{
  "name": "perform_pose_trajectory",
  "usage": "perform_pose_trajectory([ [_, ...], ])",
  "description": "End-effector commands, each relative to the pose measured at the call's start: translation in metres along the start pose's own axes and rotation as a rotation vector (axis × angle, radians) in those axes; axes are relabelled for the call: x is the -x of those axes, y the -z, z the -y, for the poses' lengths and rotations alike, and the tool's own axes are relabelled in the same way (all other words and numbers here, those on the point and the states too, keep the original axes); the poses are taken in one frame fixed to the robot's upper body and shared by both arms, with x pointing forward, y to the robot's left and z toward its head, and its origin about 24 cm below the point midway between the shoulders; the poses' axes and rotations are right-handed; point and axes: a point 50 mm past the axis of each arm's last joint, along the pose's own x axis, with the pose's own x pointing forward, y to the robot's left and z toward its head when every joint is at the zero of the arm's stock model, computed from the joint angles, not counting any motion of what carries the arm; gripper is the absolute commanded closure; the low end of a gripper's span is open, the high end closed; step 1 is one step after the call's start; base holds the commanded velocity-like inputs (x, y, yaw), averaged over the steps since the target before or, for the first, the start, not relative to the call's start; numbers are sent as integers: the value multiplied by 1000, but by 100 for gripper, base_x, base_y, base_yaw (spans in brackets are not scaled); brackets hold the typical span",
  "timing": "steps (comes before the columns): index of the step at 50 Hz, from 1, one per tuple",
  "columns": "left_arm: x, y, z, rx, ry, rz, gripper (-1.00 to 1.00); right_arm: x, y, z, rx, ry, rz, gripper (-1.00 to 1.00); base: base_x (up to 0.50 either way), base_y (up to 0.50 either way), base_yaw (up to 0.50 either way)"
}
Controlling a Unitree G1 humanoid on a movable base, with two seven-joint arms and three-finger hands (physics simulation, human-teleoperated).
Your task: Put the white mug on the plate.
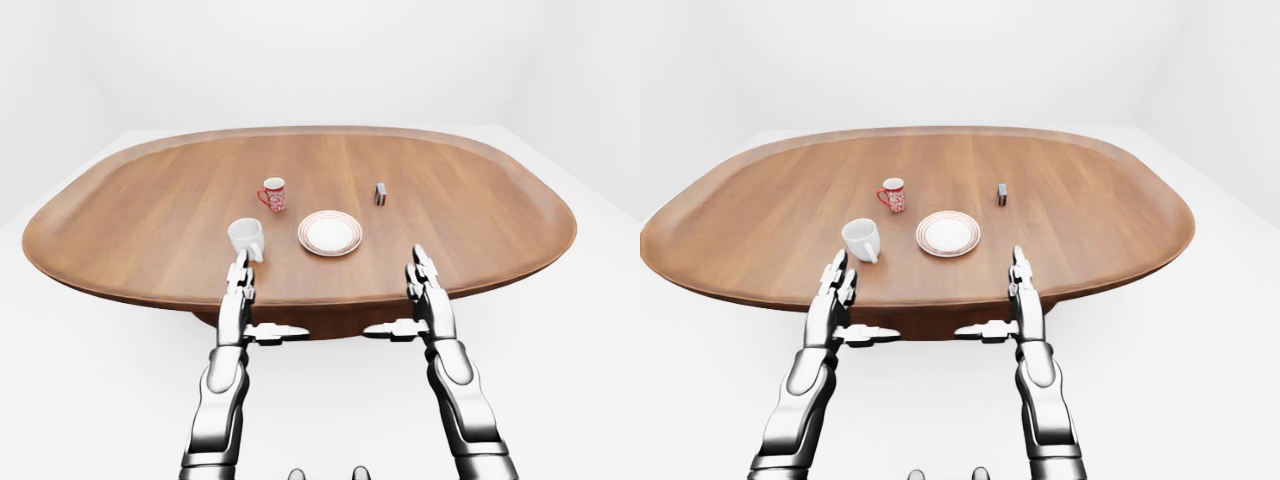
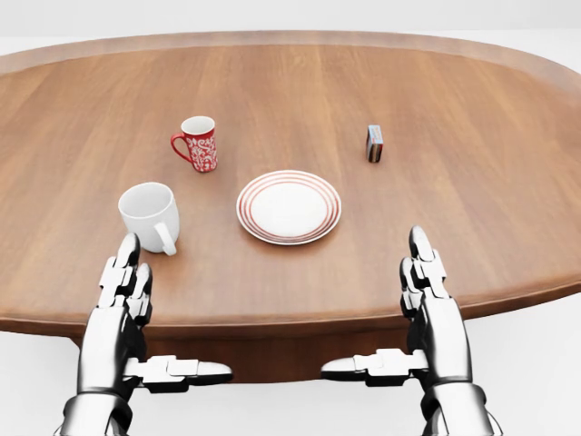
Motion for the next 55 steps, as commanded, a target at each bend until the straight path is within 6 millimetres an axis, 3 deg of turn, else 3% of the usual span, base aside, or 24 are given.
perform_pose_trajectory([
  [1,1,0,-8,0,-1,1,-100,2,-1,10,-9,5,0,-100,0,0,0],
  [8,0,-2,-11,12,-11,1,-100,5,-8,11,3,21,12,-100,0,0,0],
  [13,-1,-17,-20,40,-44,31,-100,17,-44,22,26,65,140,-100,0,0,0],
  [14,-2,-24,-24,51,-56,51,-100,21,-56,25,38,79,189,-100,0,0,0],
  [16,-1,-58,-40,54,-107,194,-100,39,-94,33,71,117,358,-100,0,0,0],
  [18,1,-80,-50,62,-144,288,-100,49,-111,37,96,140,434,-100,0,0,0],
  [20,9,-114,-68,79,-201,436,-100,69,-142,42,136,173,581,-100,0,0,0],
  [25,23,-145,-88,73,-288,576,-100,109,-191,50,218,226,850,-100,0,0,0],
  [34,41,-180,-123,234,-418,740,-100,128,-202,78,97,281,842,-100,0,0,0],
  [55,42,-180,-123,249,-417,728,-100,131,-199,83,83,293,777,-100,0,0,0],
])
